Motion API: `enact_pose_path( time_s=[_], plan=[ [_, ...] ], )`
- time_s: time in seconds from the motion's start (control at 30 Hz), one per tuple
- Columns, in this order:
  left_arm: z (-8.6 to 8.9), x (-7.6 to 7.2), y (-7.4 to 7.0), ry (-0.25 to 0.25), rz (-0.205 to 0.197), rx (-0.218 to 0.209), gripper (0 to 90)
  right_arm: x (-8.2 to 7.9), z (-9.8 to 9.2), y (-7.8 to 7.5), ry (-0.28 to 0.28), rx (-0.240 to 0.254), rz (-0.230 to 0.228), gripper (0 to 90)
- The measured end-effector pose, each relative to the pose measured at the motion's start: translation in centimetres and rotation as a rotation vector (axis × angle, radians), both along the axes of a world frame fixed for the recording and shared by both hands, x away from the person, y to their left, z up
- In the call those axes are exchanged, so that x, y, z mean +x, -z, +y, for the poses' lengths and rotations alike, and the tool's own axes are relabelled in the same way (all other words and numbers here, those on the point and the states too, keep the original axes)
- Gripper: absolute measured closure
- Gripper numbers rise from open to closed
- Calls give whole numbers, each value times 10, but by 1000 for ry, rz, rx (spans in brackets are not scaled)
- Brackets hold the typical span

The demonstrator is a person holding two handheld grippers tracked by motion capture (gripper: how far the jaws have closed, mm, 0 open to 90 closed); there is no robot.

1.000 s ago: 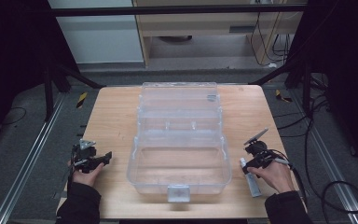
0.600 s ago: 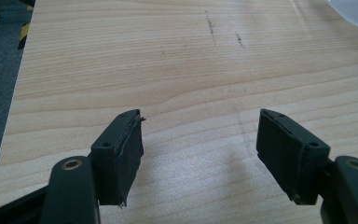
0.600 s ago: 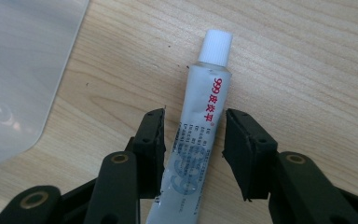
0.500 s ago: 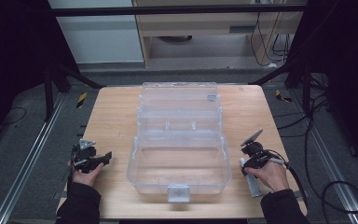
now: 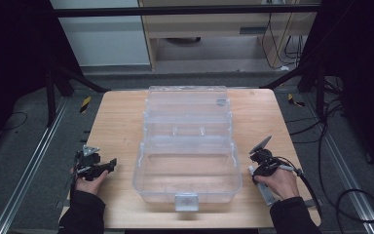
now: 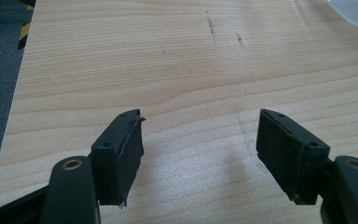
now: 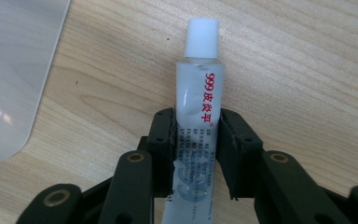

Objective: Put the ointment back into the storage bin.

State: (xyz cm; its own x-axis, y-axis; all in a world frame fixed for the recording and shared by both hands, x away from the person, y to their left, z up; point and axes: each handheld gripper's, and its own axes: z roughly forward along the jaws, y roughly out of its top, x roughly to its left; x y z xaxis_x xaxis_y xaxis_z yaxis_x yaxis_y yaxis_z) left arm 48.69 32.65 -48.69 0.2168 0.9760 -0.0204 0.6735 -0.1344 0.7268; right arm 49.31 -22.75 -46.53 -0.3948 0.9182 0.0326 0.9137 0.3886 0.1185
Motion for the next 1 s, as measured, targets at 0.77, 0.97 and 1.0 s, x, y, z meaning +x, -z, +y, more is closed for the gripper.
enact_pose_path(
  time_s=[0.77, 0.97, 1.0],
  plan=[
    [-1, 0, 1, 8, 6, 4, 314, -8, -22, -53, 5, 105, -142, 696],
    [-1, 0, 1, 10, 8, 5, 314, -11, -25, -73, -33, 140, -208, 696],
    [-1, 0, 1, 10, 8, 4, 314, -12, -24, -75, -50, 141, -216, 696]
  ],
)
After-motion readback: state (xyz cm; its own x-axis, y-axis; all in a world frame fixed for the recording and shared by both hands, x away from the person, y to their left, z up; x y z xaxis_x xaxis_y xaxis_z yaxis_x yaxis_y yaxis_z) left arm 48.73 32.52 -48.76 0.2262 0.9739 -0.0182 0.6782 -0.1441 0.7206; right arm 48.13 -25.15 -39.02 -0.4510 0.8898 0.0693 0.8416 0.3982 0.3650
